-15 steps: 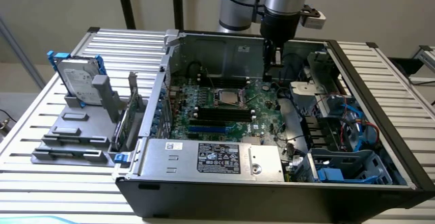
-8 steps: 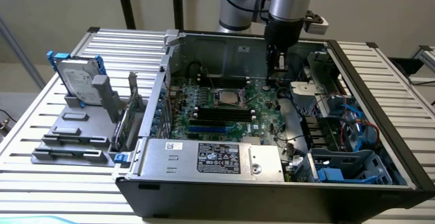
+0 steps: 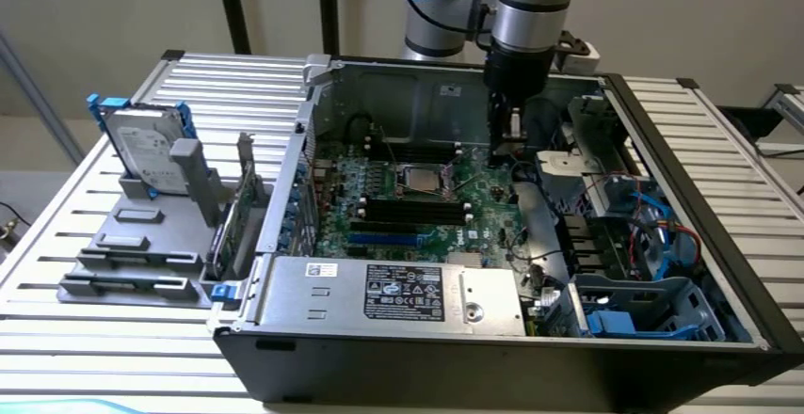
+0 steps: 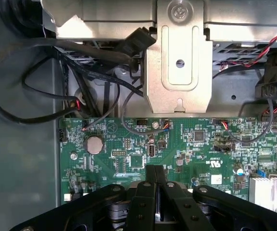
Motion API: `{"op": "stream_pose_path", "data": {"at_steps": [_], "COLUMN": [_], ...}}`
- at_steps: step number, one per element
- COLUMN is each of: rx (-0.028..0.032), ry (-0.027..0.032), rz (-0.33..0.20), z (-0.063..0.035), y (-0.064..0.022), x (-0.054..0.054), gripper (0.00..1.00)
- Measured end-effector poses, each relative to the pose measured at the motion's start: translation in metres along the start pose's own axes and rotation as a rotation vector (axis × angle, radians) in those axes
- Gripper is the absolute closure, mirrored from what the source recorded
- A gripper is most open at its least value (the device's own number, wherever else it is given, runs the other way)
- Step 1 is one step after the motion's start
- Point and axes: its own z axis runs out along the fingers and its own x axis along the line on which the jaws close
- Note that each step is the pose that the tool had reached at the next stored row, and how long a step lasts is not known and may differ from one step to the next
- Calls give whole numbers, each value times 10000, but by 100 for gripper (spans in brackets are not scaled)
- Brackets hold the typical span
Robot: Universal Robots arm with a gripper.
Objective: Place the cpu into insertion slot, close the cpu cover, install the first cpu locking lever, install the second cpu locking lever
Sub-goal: 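Close the cpu cover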
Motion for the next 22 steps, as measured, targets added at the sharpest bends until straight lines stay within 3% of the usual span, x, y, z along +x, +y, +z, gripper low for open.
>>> {"op": "stream_pose_path", "data": {"at_steps": [5, 6, 8, 10, 15, 22], "rx": [1, 43, 183, 249, 306, 331], "ry": [127, 139, 142, 143, 141, 162], "rz": [-11, -16, -20, -25, -27, -28], "z": [60, 59, 59, 57, 50, 40], "y": [-44, -46, -63, -99, -255, -538], "x": [6, 6, 5, 4, -10, -45], "gripper": [89, 89, 89, 89, 89, 89]}}
